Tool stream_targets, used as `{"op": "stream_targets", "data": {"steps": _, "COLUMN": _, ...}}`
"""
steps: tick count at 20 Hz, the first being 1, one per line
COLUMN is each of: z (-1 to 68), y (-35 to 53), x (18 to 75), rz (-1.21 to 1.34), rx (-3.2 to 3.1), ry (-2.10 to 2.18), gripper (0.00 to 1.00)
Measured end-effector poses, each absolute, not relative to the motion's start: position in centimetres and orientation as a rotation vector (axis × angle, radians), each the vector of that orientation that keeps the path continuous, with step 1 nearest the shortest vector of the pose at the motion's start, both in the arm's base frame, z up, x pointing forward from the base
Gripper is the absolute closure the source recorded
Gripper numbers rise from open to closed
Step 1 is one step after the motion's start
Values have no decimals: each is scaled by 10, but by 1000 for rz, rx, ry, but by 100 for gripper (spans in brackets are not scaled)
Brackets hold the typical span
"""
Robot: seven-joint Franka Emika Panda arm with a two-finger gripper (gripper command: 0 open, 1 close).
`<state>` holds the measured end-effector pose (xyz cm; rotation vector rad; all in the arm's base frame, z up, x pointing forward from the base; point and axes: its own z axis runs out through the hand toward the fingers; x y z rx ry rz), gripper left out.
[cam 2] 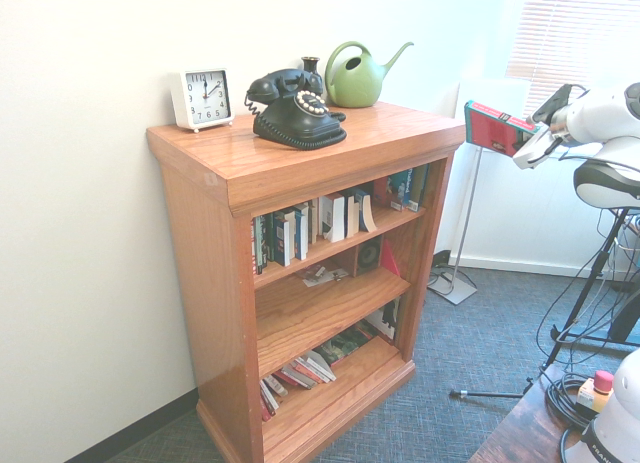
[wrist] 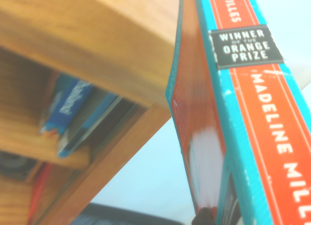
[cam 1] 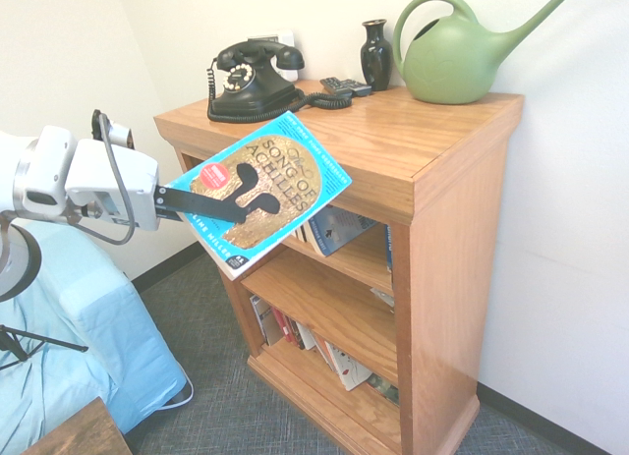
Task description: Organize the shelf
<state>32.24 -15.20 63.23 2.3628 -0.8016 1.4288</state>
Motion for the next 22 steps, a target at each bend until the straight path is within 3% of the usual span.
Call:
{"op": "stream_targets", "data": {"steps": 9, "z": 568, "y": -122, "x": 317, "rz": 1376, "rx": 2519, "ry": -849, "gripper": 100}}
{"op": "stream_targets", "data": {"steps": 22, "z": 519, "y": -118, "x": 352, "rz": 1298, "rx": 2609, "ry": -854, "gripper": 100}}
